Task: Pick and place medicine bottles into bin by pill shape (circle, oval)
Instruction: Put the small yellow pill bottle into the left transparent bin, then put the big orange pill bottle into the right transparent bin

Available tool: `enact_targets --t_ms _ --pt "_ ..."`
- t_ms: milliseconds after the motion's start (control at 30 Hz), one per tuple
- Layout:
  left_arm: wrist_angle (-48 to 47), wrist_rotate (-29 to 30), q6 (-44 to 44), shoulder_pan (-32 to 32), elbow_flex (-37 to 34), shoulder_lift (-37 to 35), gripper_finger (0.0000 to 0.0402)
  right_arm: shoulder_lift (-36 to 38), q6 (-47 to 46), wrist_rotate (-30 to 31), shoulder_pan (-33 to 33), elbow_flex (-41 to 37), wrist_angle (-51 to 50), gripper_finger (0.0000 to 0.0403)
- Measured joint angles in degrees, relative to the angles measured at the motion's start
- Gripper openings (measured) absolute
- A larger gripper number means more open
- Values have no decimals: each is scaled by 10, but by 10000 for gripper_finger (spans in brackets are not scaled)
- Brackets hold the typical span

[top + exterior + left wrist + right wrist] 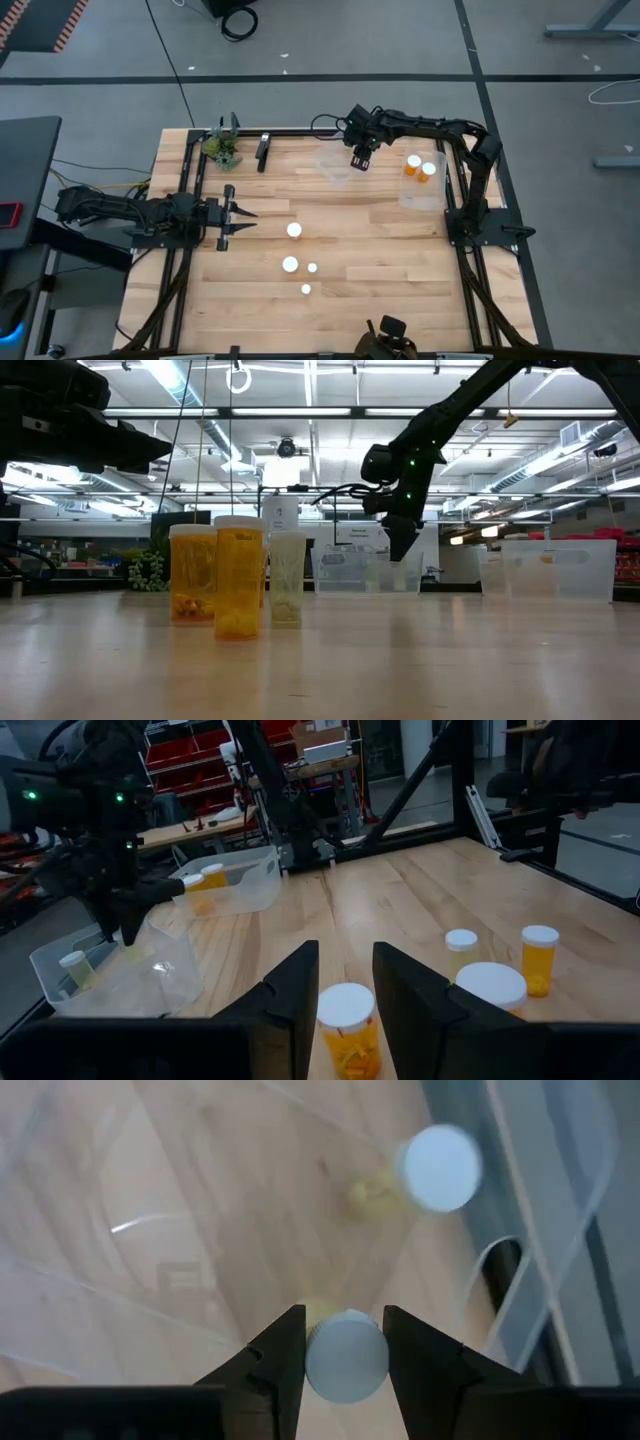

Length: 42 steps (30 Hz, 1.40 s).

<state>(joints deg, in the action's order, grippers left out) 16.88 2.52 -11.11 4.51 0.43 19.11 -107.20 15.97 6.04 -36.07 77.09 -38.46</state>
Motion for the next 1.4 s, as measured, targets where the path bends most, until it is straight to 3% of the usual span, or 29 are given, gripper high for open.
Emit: enact_targets --t_ms 267,933,1200,1400 --pt "0 0 0 0 0 0 107 1 -20 -4 -2 -12 12 142" --pt "0 0 0 0 0 0 107 0 -24 -4 -2 -12 22 217" --pt "0 0 0 0 0 0 107 3 -23 -3 9 25 19 248" --pt "0 0 0 0 0 0 107 4 -25 -1 53 62 15 250"
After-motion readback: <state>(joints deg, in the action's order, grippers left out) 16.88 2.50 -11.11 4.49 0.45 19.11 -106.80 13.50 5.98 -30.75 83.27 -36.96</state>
